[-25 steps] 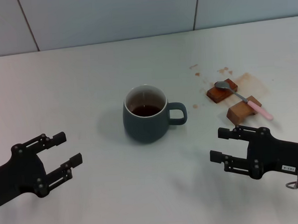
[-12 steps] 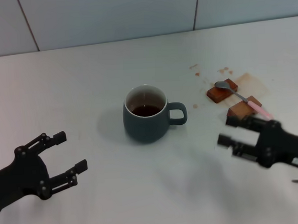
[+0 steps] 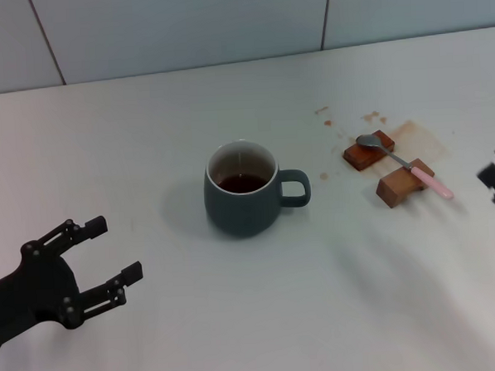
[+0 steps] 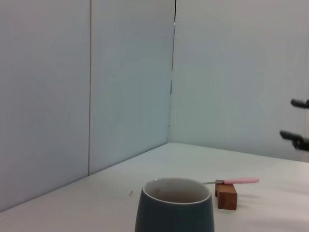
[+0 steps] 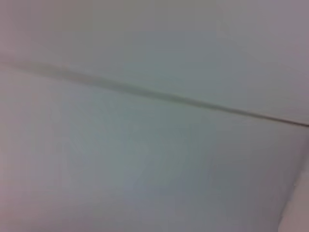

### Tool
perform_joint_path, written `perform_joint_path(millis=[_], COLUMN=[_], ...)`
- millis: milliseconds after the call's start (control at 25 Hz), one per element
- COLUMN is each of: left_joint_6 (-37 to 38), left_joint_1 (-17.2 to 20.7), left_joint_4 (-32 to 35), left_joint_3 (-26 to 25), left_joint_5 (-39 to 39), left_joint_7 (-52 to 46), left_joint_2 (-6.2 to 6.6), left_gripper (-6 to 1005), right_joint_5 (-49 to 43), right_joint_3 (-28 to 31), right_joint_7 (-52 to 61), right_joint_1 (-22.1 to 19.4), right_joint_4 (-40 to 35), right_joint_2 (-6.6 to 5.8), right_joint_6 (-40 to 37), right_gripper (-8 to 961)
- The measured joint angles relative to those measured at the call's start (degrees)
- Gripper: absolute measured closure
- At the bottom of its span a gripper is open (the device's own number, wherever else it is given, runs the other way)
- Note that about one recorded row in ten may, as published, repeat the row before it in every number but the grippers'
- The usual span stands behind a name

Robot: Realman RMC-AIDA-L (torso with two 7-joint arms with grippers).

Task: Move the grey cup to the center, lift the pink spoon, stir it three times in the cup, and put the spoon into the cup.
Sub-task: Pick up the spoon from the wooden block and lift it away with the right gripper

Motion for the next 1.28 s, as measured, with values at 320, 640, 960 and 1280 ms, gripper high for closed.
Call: perform_joint_path(millis=[320, 640, 960, 1280], left_joint_6=[0.4, 0.9, 1.0, 1.0], left_joint_1=[-0.1, -0.1, 0.2, 0.3], left_joint_4=[0.0, 0.0, 0.0, 0.0], left_joint_3=[-0.1, -0.1, -0.1, -0.1], left_joint_5=[-0.2, -0.3, -1.2, -2.4], left_joint_7=[-0.1, -0.2, -0.2, -0.2], left_joint_2=[0.17, 0.21, 0.18, 0.12], left_gripper=[155, 155, 155, 155], right_joint_5=[-1.1, -4.4, -4.6, -7.4], right_joint_3=[-0.3, -2.3, -2.9, -3.5], right_joint_7=[12.6, 16.4, 18.2, 20.9], right_joint_1=[-2.3, 0.4, 3.1, 6.5], right_joint_4=[-0.3, -1.4, -1.5, -1.5], right_joint_2=[-0.43, -1.51, -2.08, -2.84], right_joint_6=[10.8, 16.0, 19.1, 22.1], right_gripper=[294, 294, 293, 294])
